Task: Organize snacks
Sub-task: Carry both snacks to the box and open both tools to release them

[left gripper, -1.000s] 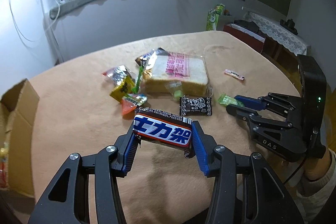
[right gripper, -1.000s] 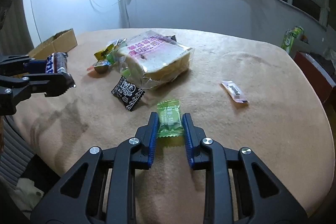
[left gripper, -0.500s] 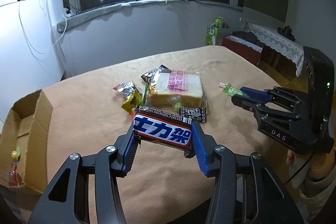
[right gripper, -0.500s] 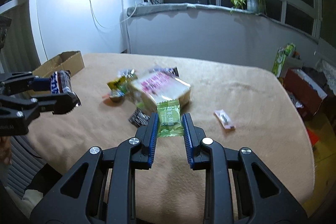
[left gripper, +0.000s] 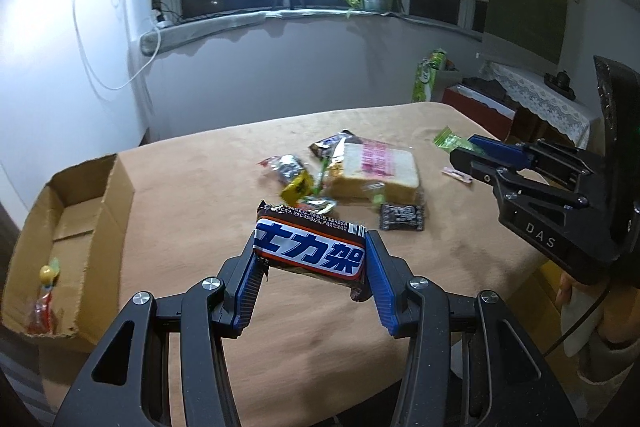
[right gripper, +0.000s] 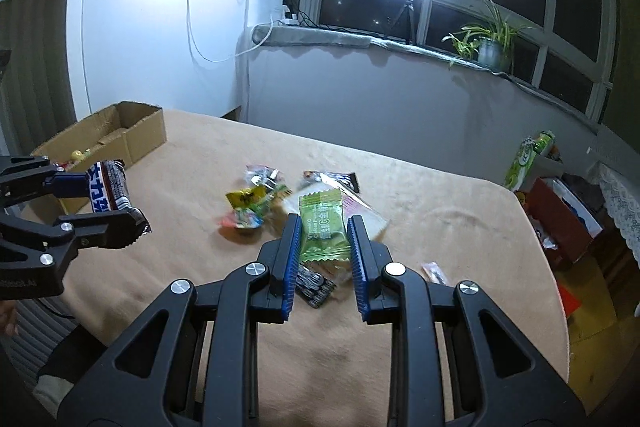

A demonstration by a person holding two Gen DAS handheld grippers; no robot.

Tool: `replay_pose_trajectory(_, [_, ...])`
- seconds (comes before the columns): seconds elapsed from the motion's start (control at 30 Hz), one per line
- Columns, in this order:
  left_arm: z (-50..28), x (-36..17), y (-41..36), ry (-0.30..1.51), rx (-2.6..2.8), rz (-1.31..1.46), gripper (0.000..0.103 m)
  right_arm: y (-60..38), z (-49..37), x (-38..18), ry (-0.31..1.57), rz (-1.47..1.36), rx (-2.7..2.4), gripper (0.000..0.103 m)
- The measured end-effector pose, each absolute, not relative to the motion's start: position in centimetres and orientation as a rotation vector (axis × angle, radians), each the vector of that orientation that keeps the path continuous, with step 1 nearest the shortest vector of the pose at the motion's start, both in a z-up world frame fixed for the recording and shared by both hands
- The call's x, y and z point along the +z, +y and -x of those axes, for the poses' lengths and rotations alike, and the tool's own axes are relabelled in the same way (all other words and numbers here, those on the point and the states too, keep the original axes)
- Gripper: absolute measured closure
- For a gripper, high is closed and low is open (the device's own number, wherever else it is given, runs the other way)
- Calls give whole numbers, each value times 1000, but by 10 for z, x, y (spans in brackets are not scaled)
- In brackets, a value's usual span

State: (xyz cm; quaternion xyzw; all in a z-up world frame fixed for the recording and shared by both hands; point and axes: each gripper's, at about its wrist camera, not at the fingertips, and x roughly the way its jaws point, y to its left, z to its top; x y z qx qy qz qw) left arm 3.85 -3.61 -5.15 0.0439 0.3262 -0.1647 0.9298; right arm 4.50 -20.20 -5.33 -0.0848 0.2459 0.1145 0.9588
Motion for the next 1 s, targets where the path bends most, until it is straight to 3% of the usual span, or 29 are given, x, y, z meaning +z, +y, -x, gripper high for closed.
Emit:
replay_pose_trajectory(0.6, [-37,-45,-3,639,-289,-43,55,-167,-54,-45,483,194,308,79])
replay_pose_trajectory(1.0, [-22,-40,110,581,-79,57,55,-52,-67,-40,475,232,544,79])
